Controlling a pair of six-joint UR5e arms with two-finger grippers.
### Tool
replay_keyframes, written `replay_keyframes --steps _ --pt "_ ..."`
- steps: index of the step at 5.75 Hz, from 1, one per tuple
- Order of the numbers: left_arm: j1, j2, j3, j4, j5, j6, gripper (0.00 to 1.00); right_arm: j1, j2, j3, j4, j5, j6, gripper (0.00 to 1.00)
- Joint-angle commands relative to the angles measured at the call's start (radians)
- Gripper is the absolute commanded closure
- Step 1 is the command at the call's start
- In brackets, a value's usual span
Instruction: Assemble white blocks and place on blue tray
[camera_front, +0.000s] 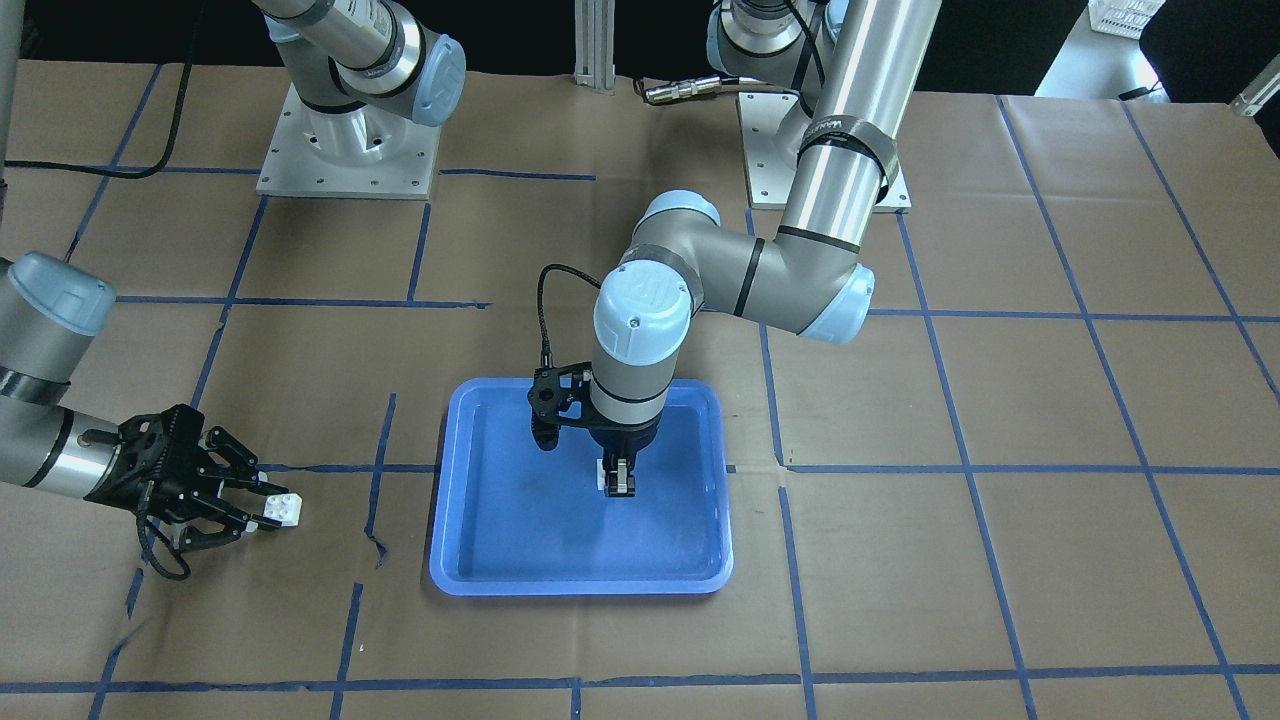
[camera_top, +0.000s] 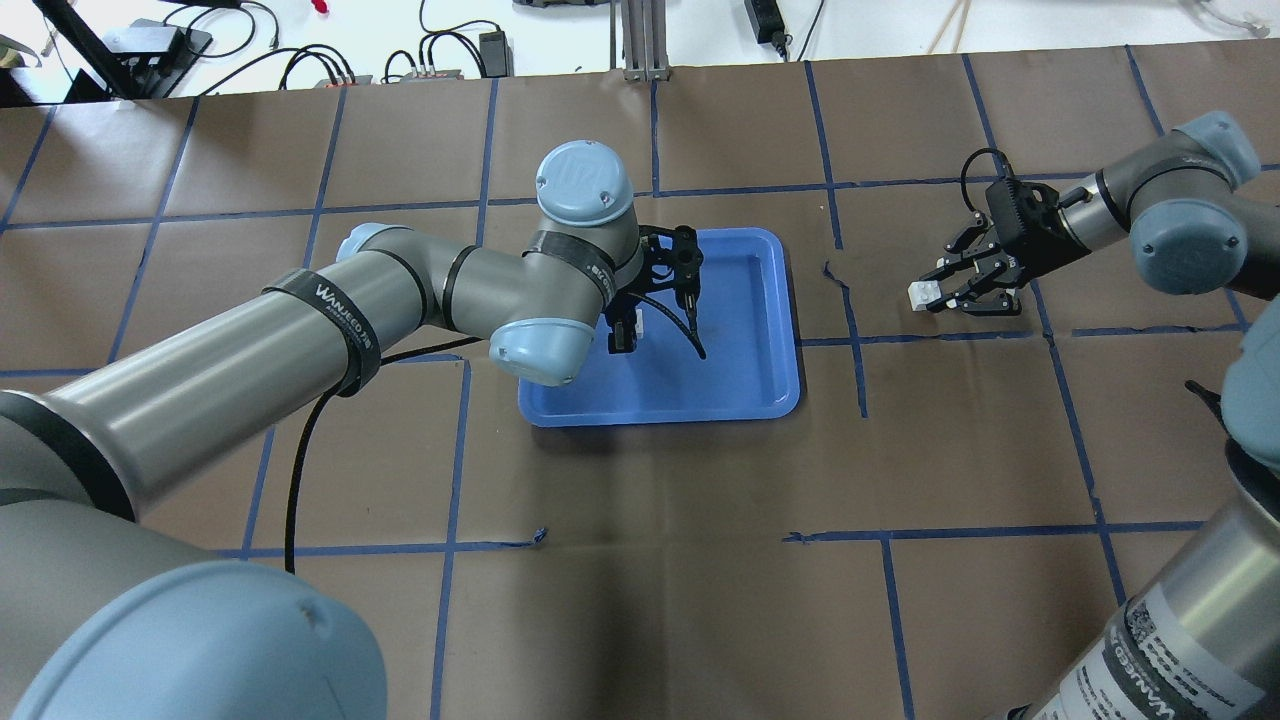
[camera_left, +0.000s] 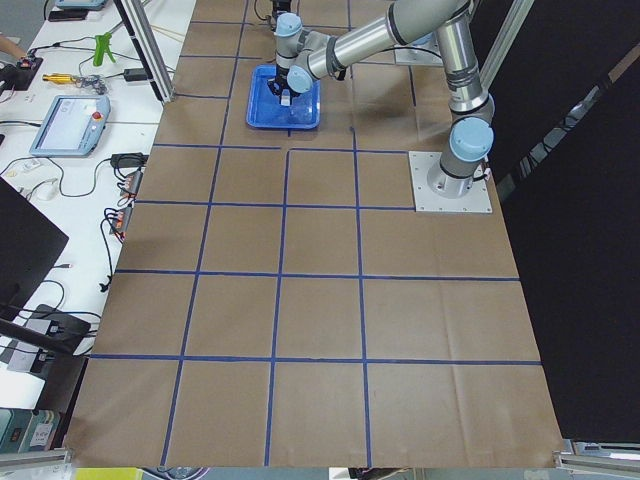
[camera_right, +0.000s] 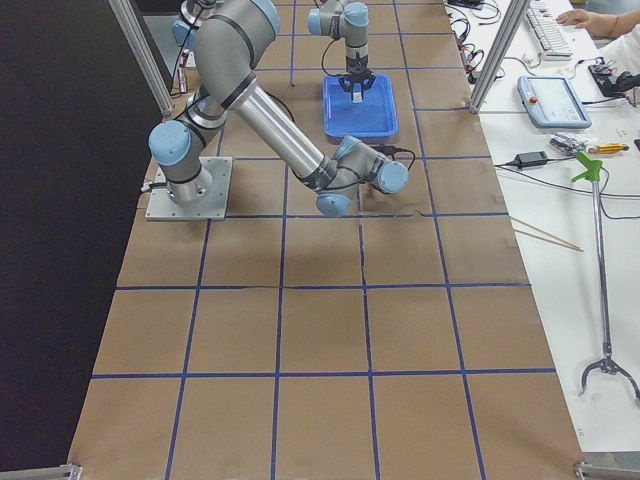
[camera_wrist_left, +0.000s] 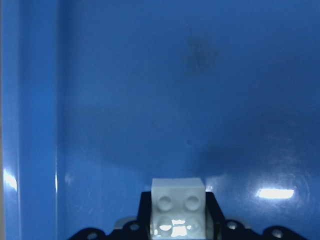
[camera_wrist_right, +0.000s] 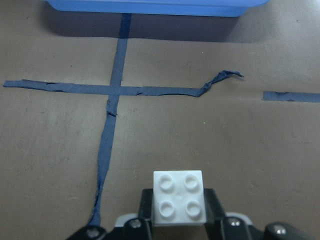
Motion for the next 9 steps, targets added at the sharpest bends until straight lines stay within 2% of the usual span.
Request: replay_keyframes --steps 1,3,4,5,6,7,8,9 --pt "0.000 -0.001 0.000 -0.017 -0.009 -0.002 0.88 0.000 -0.017 -0.066 0.026 -0.006 0.005 0.79" --pt "0.000 -0.001 -0.002 -0.020 -0.038 -0.004 0.79 0.005 -0.144 -0.059 0.177 -0.007 -0.001 0.78" --pt "0.000 -0.004 -0.002 -0.021 -0.040 -0.002 0.14 0.012 -0.173 -0.034 0.198 -0.006 -0.001 0.78" --pt "0.000 -0.011 -0.005 -0.021 -0.055 -0.002 0.03 0.020 -0.190 0.013 0.196 -0.003 -0.002 0.78" --pt "0.000 -0.008 -0.002 -0.021 -0.053 -0.004 0.02 0.055 -0.206 0.057 0.181 0.003 0.001 0.78" --pt "0.001 0.027 0.021 -0.097 -0.049 -0.005 0.02 0.096 -0.210 0.072 0.178 0.037 0.010 0.78" --pt "0.008 0.114 0.041 -0.235 -0.046 -0.007 0.02 0.119 -0.212 0.087 0.167 0.062 0.036 0.78" --pt "0.040 0.233 0.069 -0.436 -0.050 -0.007 0.02 0.161 -0.213 0.113 0.073 0.065 0.126 0.78"
